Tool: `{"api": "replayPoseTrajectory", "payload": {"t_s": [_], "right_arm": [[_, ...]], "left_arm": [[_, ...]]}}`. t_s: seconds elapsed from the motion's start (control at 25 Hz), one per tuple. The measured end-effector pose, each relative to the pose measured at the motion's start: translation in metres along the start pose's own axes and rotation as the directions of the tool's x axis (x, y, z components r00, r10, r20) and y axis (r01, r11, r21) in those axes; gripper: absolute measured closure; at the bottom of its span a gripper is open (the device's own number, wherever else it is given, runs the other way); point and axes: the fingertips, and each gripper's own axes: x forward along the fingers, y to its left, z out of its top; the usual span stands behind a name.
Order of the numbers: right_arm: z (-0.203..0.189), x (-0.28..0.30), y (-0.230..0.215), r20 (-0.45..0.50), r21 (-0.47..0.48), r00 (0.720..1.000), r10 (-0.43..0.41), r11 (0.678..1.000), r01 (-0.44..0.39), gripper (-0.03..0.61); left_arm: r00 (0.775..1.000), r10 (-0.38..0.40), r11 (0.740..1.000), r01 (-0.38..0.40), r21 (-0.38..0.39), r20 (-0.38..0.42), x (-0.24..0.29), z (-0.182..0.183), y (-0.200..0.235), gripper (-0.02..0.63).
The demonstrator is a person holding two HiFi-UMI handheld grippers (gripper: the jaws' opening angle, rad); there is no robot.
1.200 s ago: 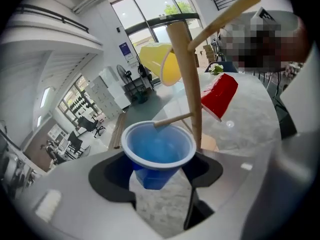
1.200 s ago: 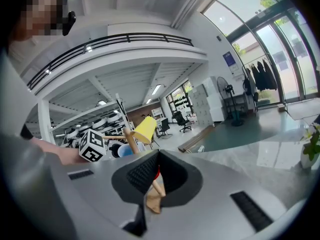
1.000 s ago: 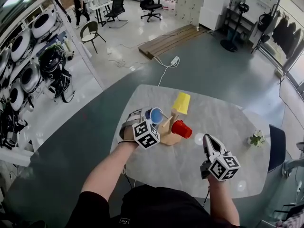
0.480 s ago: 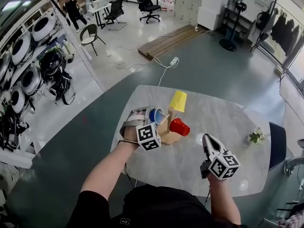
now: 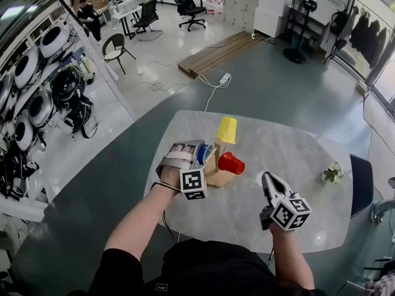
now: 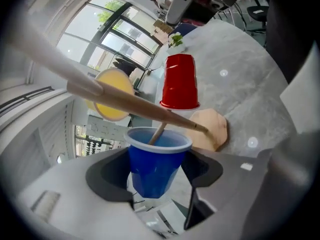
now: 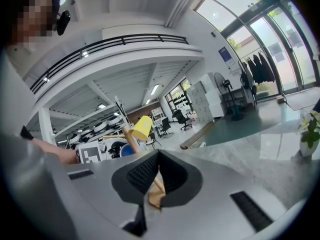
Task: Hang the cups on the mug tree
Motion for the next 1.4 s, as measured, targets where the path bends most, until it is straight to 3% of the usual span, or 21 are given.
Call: {"api": "replayPoseTrajectory", "payload": {"t_s": [0.16, 0.4, 0.6, 0.72, 0.96, 1.12, 1.28, 1.4], "right_arm": [[-0.003, 0.000, -0.001, -0.001, 0.019, 1.000, 0.002, 1.000, -0.002, 0.566], [-0.006, -0.003, -0.005, -0.009, 0.039, 1.000, 0.005, 0.999, -0.004, 0.566], [-0.007, -0.002, -0.006, -0.004, 0.051, 1.000, 0.021, 0.998, -0.021, 0.566], [-0.009, -0.003, -0.004, -0.005, 0.059, 0.999, 0.042, 0.997, -0.042, 0.566], [-0.011, -0.012, -0.007, -0.007, 0.064, 0.997, 0.080, 0.995, -0.080, 0.566], [-0.013, -0.024, -0.011, -0.016, 0.039, 0.992, 0.123, 0.992, -0.122, 0.566], [-0.010, -0.036, -0.009, -0.028, 0.002, 0.984, 0.176, 0.984, -0.176, 0.566], [-0.009, -0.038, -0.005, -0.033, -0.017, 0.979, 0.201, 0.979, -0.201, 0.566]], "left_arm": [[1.000, -0.010, 0.996, 0.008, 0.083, 0.021, -0.002, 0.010, -0.008, 0.310], [1.000, -0.007, 0.997, 0.005, 0.076, 0.017, -0.007, 0.012, -0.009, 0.305], [1.000, -0.005, 0.992, 0.002, 0.130, 0.018, -0.015, 0.018, -0.016, 0.299], [1.000, -0.006, 0.994, 0.006, 0.113, 0.007, -0.020, 0.019, -0.018, 0.299], [0.999, -0.020, 0.999, 0.021, 0.029, -0.029, -0.030, 0.016, -0.023, 0.299], [0.999, 0.009, 0.997, -0.012, -0.079, -0.036, -0.048, 0.020, -0.016, 0.299], [0.999, 0.023, 0.972, -0.031, -0.234, -0.038, -0.066, 0.025, -0.010, 0.299], [1.000, 0.011, 0.936, -0.011, -0.352, -0.003, -0.076, 0.030, -0.013, 0.299]]}}
